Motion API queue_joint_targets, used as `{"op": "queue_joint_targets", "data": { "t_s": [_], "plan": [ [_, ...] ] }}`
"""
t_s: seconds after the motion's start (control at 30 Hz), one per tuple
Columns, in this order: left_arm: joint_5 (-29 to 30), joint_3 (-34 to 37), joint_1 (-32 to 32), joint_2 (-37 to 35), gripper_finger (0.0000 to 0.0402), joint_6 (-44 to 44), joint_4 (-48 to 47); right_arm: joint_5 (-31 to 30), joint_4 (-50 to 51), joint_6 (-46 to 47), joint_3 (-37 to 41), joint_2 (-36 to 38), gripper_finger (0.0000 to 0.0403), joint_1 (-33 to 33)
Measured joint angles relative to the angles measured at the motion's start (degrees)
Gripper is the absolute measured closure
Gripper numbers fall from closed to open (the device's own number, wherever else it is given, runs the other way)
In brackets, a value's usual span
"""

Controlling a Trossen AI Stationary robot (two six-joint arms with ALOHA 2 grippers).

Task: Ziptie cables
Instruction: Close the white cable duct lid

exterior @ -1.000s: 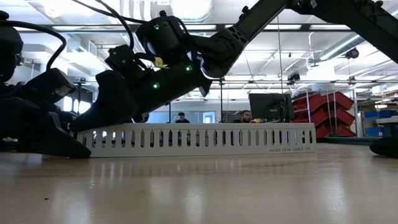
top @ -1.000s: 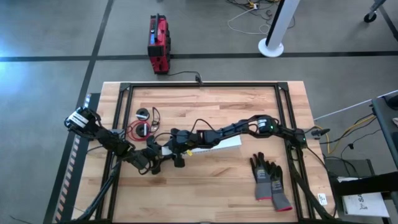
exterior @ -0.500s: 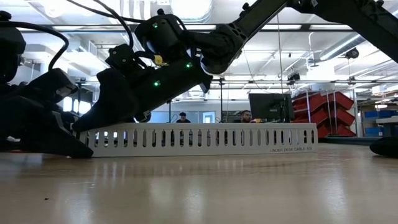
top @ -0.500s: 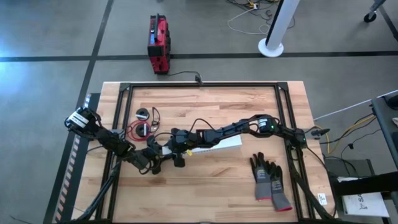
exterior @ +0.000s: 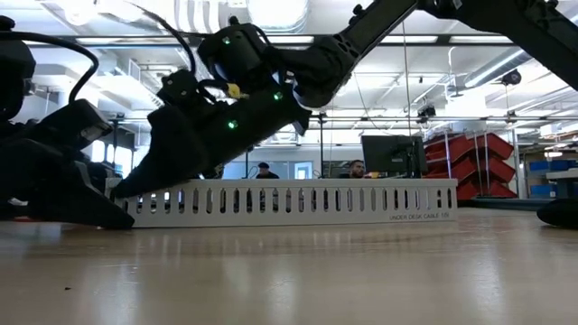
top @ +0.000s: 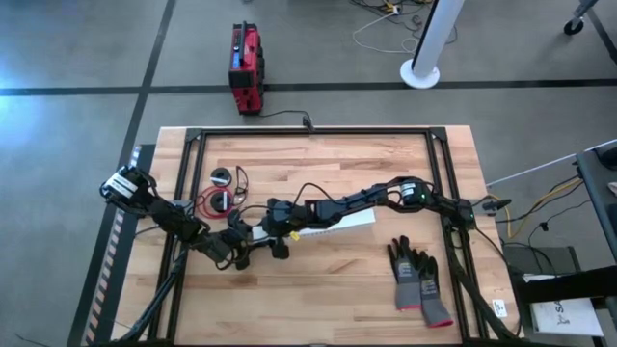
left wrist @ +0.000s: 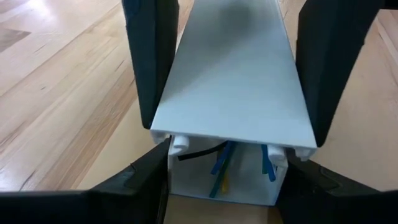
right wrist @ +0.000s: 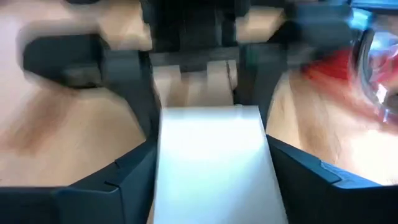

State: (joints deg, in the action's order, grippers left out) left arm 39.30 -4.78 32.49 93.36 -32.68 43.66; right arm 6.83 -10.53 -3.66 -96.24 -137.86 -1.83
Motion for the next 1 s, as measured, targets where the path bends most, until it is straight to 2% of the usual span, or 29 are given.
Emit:
{"op": "queue_joint_targets", "data": {
  "t_s": [0.13, 0.33, 0.5, 0.67, 0.8, 1.0],
  "plan": [
    [0.42, 0.13, 0.04, -0.02, 0.0192, -0.27, -0.09, 0.5, -0.93, 0.06, 0.16, -0.04, 0.014, 0.02],
    [0.37, 0.13, 0.04, -0.02, 0.0192, -0.14, -0.09, 0.38, -1.21, 0.39, 0.01, -0.11, 0.0186, 0.04],
    [0.34, 0.11, 0.04, -0.02, 0.0192, -0.03, -0.07, 0.74, -1.89, 0.24, 0.02, -0.09, 0.0183, 0.0],
    [0.36, 0.11, 0.04, -0.02, 0.0192, 0.06, -0.09, 1.25, -2.08, 1.22, -1.18, -0.25, 0.0155, 0.0],
    [0.36, 0.12, 0.04, -0.02, 0.0192, 0.12, -0.09, 1.63, -2.0, 1.25, -1.67, -0.33, 0.0183, 0.0],
    [0.33, 0.11, 0.04, -0.02, 0.0192, 0.19, -0.09, 1.54, -2.19, 1.36, -1.67, -0.33, 0.0185, 0.0]
  ]
}}
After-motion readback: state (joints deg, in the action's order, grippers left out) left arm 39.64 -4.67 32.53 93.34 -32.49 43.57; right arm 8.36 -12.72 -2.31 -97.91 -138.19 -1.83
